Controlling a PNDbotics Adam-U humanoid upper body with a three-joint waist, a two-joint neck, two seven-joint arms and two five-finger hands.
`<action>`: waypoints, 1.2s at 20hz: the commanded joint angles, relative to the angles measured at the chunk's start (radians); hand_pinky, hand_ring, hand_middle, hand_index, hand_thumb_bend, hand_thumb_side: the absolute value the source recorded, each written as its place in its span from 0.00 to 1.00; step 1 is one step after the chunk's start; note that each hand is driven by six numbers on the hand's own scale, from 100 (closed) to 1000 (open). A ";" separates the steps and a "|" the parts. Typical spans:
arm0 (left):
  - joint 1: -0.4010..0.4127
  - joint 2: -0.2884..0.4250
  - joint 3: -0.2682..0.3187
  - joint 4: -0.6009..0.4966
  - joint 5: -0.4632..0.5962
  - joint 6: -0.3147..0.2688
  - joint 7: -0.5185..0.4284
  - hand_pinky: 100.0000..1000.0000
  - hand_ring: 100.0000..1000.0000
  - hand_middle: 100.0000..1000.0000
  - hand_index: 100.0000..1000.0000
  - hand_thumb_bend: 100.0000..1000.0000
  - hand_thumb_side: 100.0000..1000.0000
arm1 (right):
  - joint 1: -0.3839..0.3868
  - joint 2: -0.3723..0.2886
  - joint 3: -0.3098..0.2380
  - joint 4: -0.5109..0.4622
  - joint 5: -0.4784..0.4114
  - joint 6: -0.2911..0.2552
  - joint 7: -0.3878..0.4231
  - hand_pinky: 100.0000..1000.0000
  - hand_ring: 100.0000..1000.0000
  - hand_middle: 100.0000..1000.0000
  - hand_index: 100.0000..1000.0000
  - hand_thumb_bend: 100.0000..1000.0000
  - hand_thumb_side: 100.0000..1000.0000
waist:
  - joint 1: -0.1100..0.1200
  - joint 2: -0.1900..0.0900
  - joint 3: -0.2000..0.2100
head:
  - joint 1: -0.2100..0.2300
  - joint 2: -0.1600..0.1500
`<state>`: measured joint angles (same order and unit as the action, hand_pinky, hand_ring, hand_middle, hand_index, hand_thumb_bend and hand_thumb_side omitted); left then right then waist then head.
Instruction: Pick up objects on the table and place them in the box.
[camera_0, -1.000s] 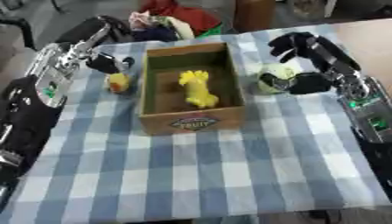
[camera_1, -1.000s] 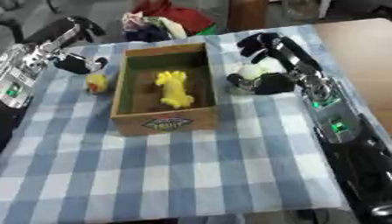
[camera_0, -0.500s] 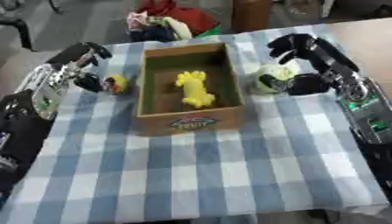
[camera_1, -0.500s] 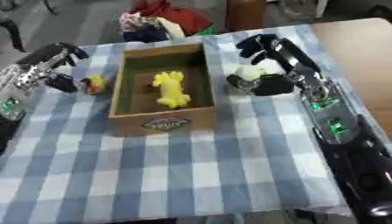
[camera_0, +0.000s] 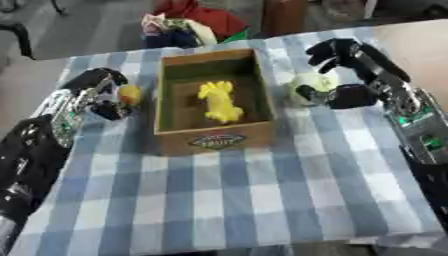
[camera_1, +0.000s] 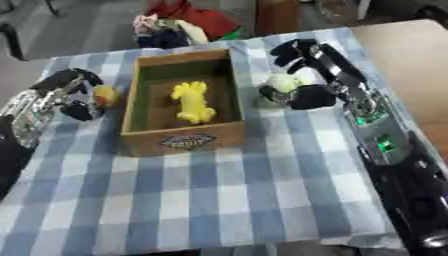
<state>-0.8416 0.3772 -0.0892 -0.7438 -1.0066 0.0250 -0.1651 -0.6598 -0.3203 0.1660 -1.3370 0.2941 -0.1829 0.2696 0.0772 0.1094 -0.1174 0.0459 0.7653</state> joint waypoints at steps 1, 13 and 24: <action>-0.029 0.010 0.014 0.004 -0.036 0.025 0.046 0.65 0.58 0.64 0.78 0.30 0.00 | -0.017 -0.012 -0.008 -0.012 0.001 0.000 -0.002 0.61 0.69 0.57 0.74 0.42 0.14 | -0.005 -0.018 -0.001 | 0.002 0.005; -0.038 -0.006 0.021 -0.060 -0.065 0.091 0.285 0.49 0.27 0.25 0.38 0.24 0.00 | -0.016 -0.009 -0.009 -0.011 0.002 0.000 -0.002 0.61 0.70 0.57 0.74 0.42 0.14 | -0.003 -0.020 0.000 | 0.003 0.005; -0.081 -0.026 -0.171 -0.347 0.170 -0.074 0.107 0.54 0.34 0.32 0.46 0.25 0.00 | -0.021 -0.001 -0.004 -0.010 0.003 -0.003 0.005 0.61 0.70 0.57 0.74 0.41 0.14 | -0.003 -0.020 -0.010 | 0.012 0.005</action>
<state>-0.8940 0.3404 -0.2449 -1.0552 -0.8499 -0.0318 -0.0301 -0.6598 -0.3129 0.1666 -1.3370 0.2941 -0.1843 0.2723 0.0784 0.1072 -0.1275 0.0534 0.7653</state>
